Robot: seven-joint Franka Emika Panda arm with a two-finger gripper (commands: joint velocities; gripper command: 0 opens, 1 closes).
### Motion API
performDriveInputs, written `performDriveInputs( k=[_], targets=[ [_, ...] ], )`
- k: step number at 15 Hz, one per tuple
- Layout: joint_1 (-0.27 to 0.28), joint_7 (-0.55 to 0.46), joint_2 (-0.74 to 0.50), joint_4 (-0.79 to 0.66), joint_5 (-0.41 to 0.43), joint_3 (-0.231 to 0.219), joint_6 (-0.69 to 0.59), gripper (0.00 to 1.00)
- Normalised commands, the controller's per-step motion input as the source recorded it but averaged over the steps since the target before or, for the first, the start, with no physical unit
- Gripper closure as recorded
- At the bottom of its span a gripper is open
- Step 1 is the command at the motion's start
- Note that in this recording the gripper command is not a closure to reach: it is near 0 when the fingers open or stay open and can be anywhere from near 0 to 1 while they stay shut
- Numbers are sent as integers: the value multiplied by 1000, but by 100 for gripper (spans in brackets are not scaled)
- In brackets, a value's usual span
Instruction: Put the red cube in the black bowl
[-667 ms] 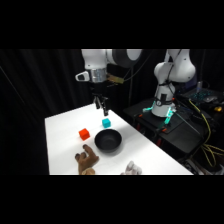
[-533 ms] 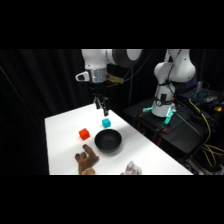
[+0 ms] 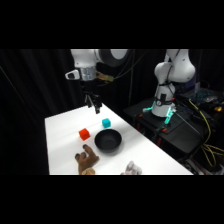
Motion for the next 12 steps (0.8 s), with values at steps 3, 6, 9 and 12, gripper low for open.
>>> performDriveInputs(
  k=[3, 6, 9, 12],
  targets=[
    [-163, -488, 449, 646, 149, 3, -205, 0],
    [-164, -329, 438, 620, 174, 32, -141, 0],
    [-153, -242, 373, 477, 149, 62, -9, 0],
    [-146, -220, 249, 295, 144, 93, 58, 0]
  ],
)
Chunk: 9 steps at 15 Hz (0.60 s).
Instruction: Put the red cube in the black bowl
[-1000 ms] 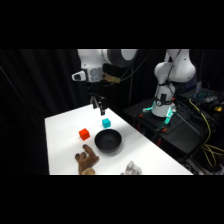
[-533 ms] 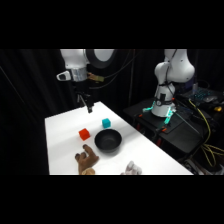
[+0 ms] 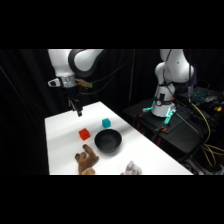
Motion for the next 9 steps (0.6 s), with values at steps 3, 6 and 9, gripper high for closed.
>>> performDriveInputs(
  k=[3, 6, 9],
  targets=[
    [-134, -225, 158, 149, 157, 119, 101, 0],
    [-108, -228, 134, 66, 132, 114, 166, 0],
    [-112, -242, 180, 62, 79, 94, 228, 0]
  ],
)
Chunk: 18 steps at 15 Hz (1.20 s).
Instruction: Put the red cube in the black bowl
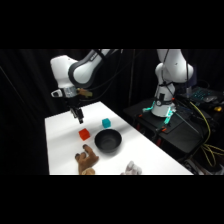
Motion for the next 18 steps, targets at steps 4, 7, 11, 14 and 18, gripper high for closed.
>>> performDriveInputs(
  k=[4, 7, 11, 14, 18],
  targets=[
    [-156, -271, 171, 84, 83, 113, 190, 0],
    [-138, -249, 151, 115, 86, 133, 159, 0],
    [-135, -242, 177, 181, 122, 151, 116, 0],
    [-147, -243, 186, 163, 148, 146, 136, 0],
    [-151, -236, 197, 132, 135, 128, 147, 0]
  ],
)
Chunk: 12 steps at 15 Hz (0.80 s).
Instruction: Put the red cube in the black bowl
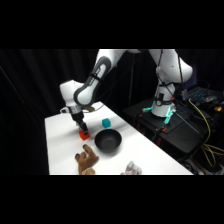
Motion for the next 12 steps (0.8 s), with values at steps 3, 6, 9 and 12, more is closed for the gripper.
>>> performDriveInputs(
  k=[3, 6, 9, 12],
  targets=[
    [-119, -188, 164, 100, 126, 129, 146, 93],
    [-84, -150, 60, 81, 110, 132, 126, 100],
    [-10, -67, -81, -27, 59, 83, 111, 100],
    [101, 76, -254, -198, -33, -19, 84, 100]
  ],
)
